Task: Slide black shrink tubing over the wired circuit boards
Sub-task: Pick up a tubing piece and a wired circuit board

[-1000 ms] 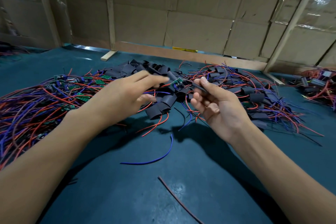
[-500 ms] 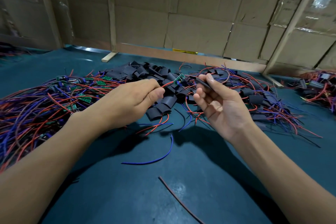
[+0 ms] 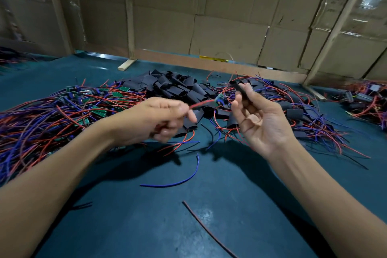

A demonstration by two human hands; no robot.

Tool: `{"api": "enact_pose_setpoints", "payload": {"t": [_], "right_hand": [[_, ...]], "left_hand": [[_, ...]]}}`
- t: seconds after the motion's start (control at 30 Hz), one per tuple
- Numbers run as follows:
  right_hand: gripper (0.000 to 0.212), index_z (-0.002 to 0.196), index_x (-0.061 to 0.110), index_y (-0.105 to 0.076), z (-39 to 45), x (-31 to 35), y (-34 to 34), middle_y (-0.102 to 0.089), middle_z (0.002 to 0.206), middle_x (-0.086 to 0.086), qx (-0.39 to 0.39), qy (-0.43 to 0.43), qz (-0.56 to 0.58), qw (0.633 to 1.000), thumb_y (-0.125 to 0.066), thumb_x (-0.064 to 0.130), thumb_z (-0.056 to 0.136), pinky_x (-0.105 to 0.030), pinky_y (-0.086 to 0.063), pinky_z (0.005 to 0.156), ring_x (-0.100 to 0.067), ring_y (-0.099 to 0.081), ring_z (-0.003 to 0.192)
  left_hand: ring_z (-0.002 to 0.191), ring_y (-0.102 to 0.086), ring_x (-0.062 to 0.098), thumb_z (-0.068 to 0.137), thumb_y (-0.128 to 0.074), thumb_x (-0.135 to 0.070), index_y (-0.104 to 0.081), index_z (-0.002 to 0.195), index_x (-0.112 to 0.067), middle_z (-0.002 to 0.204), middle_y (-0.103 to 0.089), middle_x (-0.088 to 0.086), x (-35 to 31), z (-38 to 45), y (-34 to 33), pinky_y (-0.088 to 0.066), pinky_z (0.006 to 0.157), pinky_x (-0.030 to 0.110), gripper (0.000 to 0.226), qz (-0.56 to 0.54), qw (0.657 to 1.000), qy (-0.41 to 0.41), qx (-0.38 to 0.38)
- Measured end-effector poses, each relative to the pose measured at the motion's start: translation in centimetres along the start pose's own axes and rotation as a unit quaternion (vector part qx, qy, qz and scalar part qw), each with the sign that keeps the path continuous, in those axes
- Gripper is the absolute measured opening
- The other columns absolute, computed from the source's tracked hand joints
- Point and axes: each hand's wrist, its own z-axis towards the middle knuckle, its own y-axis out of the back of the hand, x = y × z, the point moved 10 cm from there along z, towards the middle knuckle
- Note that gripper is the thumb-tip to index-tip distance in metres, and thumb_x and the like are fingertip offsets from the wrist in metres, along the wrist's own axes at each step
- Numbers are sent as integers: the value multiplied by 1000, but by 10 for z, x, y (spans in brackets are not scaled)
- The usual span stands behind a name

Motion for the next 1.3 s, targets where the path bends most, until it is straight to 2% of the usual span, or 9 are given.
{"api": "enact_pose_setpoints", "payload": {"t": [0.17, 0.27, 0.33, 0.43, 0.67, 0.8, 1.03, 1.13, 1.3], "right_hand": [[22, 96, 3, -80, 0, -9, -1, -74, 87, -7, 13, -10, -48, 999, -76, 10, 75, -21, -59, 67, -12, -73, 76], [35, 107, 2, -74, -1, -19, -7, -74, 85, -6, 31, -23, -92, 995, -76, 8, 73, -23, -60, 67, -14, -73, 74], [32, 105, 1, -75, -3, -25, -13, -74, 83, -7, 51, -33, -119, 991, -75, 5, 73, -25, -60, 66, -16, -73, 72], [26, 96, 4, -80, -8, -31, -24, -74, 82, -10, 94, -35, -153, 983, -74, 3, 71, -27, -61, 67, -18, -73, 69], [30, 93, 7, -82, -13, -29, -35, -73, 76, -14, 128, -1, -188, 974, -81, 9, 64, -29, -60, 64, -19, -71, 63], [26, 92, 10, -82, -12, -22, -33, -72, 74, -15, 122, 37, -213, 969, -82, 11, 66, -31, -60, 61, -20, -69, 60], [30, 95, 18, -82, -16, -5, -35, -76, 78, -15, 127, 131, -301, 936, -89, 18, 66, -32, -61, 64, -25, -73, 61], [27, 97, 12, -80, -19, -1, -36, -76, 77, -15, 117, 180, -355, 910, -86, 15, 71, -31, -61, 66, -27, -74, 62], [25, 103, 1, -76, -23, -2, -35, -75, 75, -12, 91, 224, -384, 891, -82, 1, 79, -38, -63, 70, -26, -72, 61]], "left_hand": [[39, -20, 2, 101, -44, -30, -56, 84, -22, 56, -22, -9, 10, 7, 11, -12, 36, 15, 23, -283, 955, 49, -81], [46, -33, 6, 97, -44, -23, -56, 90, -20, 62, -33, -8, 5, 10, 7, -30, 40, 19, 15, -366, 927, 24, -85], [64, -54, 10, 99, -47, -24, -63, 96, -21, 72, -53, -7, 5, 11, 10, -45, 60, 24, 16, -341, 934, -3, -106], [77, -65, 11, 92, -59, -27, -71, 97, -26, 87, -69, -6, 3, 12, 15, -44, 73, 30, 13, -263, 954, -29, -141], [74, -70, 14, 88, -61, -12, -57, 112, -16, 87, -72, 2, -13, 8, 14, -55, 59, 24, 25, -287, 942, -103, -144], [71, -71, 15, 79, -66, -6, -59, 104, -12, 83, -72, 7, -14, 5, 23, -60, 66, 26, 26, -295, 928, -123, -194], [60, -60, 11, 78, -71, -15, -63, 100, -13, 82, -71, 5, -15, -2, 32, -44, 58, 27, 24, -199, 936, -130, -261], [62, -62, 12, 79, -71, -16, -63, 100, -12, 82, -71, 5, -16, -5, 35, -44, 50, 22, 23, -198, 932, -136, -271], [68, -67, 14, 77, -73, -19, -66, 101, -13, 85, -73, 6, -16, -8, 37, -53, 55, 24, 26, -171, 936, -127, -280]]}}
